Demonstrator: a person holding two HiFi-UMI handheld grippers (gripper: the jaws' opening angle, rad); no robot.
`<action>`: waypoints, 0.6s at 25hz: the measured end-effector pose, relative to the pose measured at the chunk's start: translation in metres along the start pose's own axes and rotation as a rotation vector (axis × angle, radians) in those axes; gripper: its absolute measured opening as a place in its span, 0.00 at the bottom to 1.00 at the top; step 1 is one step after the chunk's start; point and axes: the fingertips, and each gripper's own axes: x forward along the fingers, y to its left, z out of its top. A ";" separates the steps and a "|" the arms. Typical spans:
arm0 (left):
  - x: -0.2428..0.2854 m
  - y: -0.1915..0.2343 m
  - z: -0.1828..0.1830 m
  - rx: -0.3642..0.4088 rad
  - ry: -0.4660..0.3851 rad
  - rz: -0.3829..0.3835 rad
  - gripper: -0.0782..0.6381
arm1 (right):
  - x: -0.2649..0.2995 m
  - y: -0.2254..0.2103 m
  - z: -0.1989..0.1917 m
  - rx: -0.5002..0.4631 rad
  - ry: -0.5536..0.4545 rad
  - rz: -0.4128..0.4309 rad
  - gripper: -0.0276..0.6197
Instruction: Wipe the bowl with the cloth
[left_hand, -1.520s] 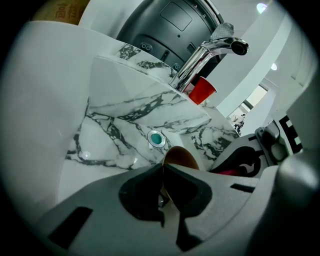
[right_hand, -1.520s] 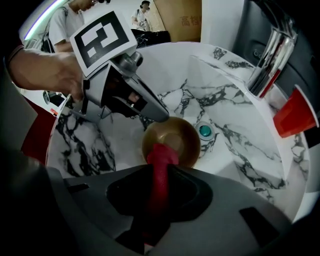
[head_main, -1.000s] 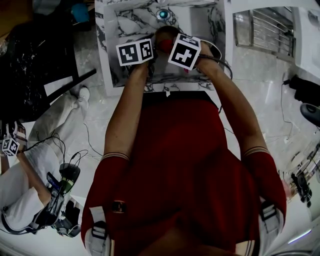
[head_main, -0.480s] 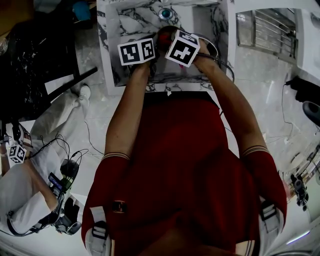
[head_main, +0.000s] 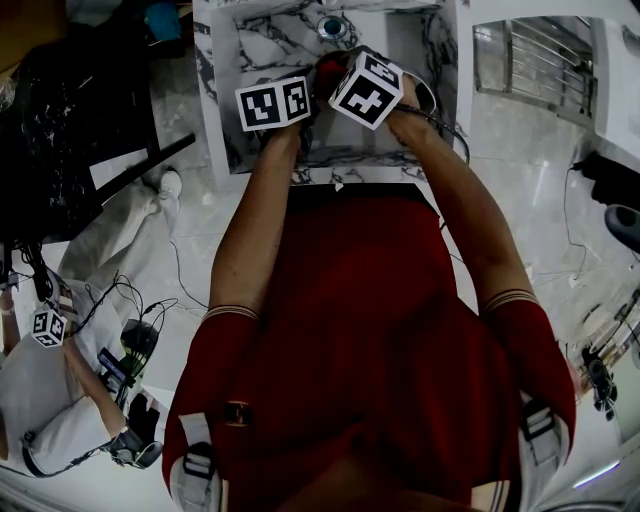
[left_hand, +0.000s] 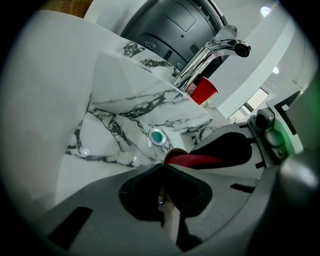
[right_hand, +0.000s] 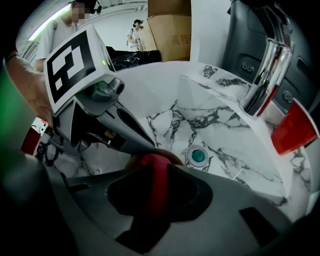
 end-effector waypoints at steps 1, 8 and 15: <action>0.000 0.000 0.000 0.000 0.000 0.001 0.13 | 0.000 -0.002 0.000 0.004 -0.002 -0.008 0.18; 0.000 0.003 -0.002 0.002 0.008 0.009 0.13 | -0.008 -0.017 -0.007 0.036 0.003 -0.062 0.18; 0.000 0.004 -0.003 0.000 0.009 0.016 0.13 | -0.009 -0.014 -0.024 0.045 0.037 -0.052 0.18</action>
